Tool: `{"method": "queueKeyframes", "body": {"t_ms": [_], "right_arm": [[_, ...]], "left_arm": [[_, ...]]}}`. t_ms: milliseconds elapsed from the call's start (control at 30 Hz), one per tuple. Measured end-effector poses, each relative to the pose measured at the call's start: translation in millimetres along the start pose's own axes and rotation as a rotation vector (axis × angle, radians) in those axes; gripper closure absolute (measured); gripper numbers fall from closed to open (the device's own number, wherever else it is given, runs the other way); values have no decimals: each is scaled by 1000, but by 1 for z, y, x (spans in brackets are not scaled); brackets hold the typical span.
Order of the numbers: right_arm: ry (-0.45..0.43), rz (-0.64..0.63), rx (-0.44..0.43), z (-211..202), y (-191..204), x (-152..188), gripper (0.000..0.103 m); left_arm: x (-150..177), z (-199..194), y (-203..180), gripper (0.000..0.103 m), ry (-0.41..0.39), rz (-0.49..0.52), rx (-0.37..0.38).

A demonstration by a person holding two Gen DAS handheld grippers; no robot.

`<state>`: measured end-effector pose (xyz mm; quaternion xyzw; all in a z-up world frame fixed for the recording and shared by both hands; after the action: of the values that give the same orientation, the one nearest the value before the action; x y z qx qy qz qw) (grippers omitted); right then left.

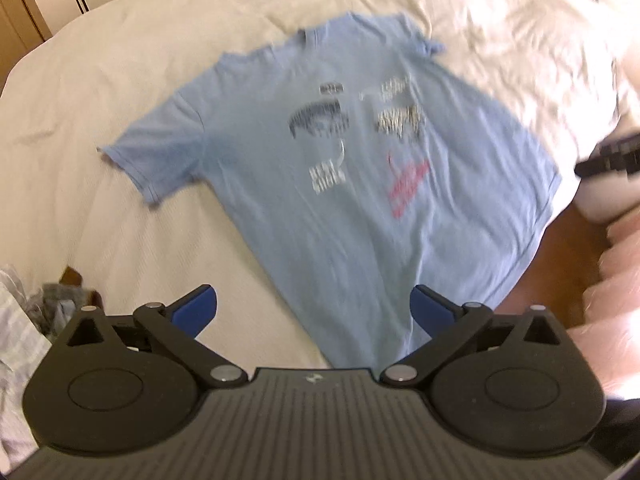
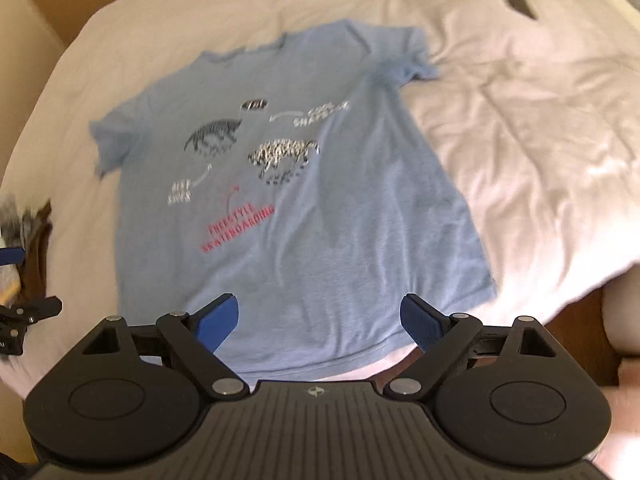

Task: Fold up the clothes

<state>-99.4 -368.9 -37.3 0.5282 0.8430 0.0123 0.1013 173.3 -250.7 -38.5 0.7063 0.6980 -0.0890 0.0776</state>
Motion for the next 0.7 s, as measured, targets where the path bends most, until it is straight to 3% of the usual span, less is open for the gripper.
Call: {"method": "queueKeyframes", "body": {"t_ms": [67, 133, 333, 700], "right_arm": [[-37, 46, 9, -21, 12, 8, 2], [-84, 82, 24, -38, 31, 18, 2], [-136, 206, 110, -66, 98, 61, 2], [-165, 272, 140, -98, 185, 108, 2]], "left_arm": [[-10, -14, 10, 2, -27, -14, 26], [-14, -22, 19, 2, -47, 22, 60], [6, -56, 44, 1, -130, 197, 59], [42, -113, 86, 1, -203, 197, 84]]}}
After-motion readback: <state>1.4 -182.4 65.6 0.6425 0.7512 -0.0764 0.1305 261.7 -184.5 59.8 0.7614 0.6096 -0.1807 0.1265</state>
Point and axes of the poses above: each gripper's, at about its wrist camera, not at the fingertips, and z roughly the way its jaws point, y to its left, x to its underside, the point moved 4 cm from there along z, roughly the way its jaws point, and after that the axes turned 11 degrees about y, right-handed, at the moved point
